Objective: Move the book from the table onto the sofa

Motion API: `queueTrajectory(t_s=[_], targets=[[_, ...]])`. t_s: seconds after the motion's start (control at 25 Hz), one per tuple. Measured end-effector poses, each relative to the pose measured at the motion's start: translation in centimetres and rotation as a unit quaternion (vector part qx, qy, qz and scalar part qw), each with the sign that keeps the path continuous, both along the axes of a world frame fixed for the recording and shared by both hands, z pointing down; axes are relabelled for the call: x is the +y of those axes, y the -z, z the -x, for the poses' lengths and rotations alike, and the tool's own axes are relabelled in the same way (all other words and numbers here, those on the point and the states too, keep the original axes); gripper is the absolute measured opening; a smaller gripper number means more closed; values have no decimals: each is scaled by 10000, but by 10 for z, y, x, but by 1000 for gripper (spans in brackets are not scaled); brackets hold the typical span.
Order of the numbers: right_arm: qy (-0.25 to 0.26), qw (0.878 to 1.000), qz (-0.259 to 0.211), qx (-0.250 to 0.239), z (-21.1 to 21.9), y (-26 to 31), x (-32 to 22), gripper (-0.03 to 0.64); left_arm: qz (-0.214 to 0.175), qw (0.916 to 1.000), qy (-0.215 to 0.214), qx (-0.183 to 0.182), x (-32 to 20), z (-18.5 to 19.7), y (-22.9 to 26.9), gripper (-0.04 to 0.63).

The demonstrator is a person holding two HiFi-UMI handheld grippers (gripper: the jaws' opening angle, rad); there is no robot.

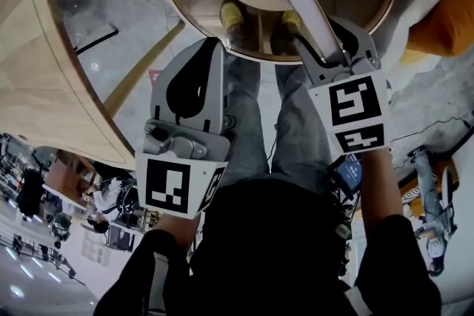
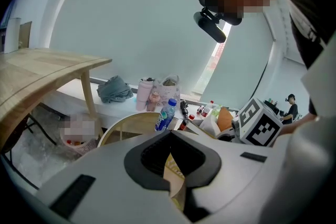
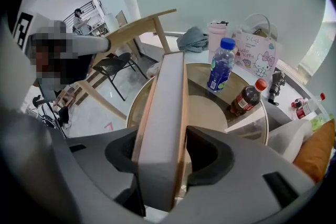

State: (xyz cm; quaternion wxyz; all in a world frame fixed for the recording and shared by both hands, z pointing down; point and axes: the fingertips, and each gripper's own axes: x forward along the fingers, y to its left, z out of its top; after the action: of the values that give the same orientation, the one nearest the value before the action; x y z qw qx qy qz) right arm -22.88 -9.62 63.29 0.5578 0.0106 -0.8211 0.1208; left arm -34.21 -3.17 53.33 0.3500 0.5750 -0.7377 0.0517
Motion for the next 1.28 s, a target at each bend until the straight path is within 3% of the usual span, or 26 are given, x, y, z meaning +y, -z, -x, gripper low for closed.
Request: queueTrajectory(t_s=[0.28,0.52,1.04,1.28], targets=[[-115,9990,-327,295,-3,-4,-9,171,82,9999,-71,53,4,-1,-7,6],[-166,9978,-518,390,-7,-3,-14,152,-70,9999,-125,5,-2,2,10,6],[-764,9932,-873,2,-15,67,-35,152,-584,9966,-542,-205,-19,-1,72,6],[-1626,9791,-1100,-532,-21,137,-55,152,-1022,9884,-1064,-365,-36,-6,124,6]])
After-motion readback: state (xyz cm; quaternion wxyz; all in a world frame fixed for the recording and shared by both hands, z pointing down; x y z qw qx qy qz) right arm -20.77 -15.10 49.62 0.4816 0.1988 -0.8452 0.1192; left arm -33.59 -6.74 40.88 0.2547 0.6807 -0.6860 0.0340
